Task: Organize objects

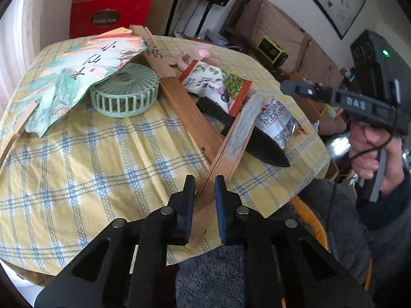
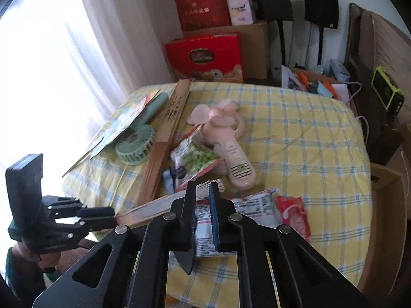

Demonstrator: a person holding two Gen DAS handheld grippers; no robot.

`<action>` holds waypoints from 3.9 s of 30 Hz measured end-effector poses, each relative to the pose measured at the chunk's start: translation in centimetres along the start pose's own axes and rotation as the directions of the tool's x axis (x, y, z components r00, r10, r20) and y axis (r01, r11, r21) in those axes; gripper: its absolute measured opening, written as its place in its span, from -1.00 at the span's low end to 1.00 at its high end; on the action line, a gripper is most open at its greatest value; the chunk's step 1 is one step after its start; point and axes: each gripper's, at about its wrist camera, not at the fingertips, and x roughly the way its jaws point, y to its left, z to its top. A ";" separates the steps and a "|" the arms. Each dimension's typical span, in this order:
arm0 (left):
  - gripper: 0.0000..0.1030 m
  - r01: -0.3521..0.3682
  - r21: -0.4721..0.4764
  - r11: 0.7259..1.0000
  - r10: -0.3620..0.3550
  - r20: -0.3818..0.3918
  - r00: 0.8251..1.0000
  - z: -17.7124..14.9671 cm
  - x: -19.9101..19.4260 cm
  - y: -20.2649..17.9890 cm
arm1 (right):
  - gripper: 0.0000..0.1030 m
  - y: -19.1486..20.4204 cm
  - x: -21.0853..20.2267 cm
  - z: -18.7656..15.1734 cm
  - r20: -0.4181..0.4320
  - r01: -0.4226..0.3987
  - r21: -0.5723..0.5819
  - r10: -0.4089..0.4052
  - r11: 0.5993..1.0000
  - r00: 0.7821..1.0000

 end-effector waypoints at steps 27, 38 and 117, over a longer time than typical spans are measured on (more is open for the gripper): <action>-0.40 0.030 -0.028 0.999 -0.030 0.026 0.999 0.0 0.2 1.0 | -0.56 -2.9 4.9 0.5 -0.119 -0.157 0.128 0.173 0.979 0.978; -0.10 0.081 -0.014 0.997 -0.081 0.017 0.997 0.2 0.0 0.3 | -0.67 -2.4 -2.7 -3.4 -0.045 -0.153 0.138 0.161 0.978 0.986; -0.45 -0.089 0.371 0.924 0.126 -0.075 0.989 -1.6 0.0 -5.0 | -0.55 -4.4 0.6 -4.3 0.017 -0.246 0.229 0.249 0.942 0.968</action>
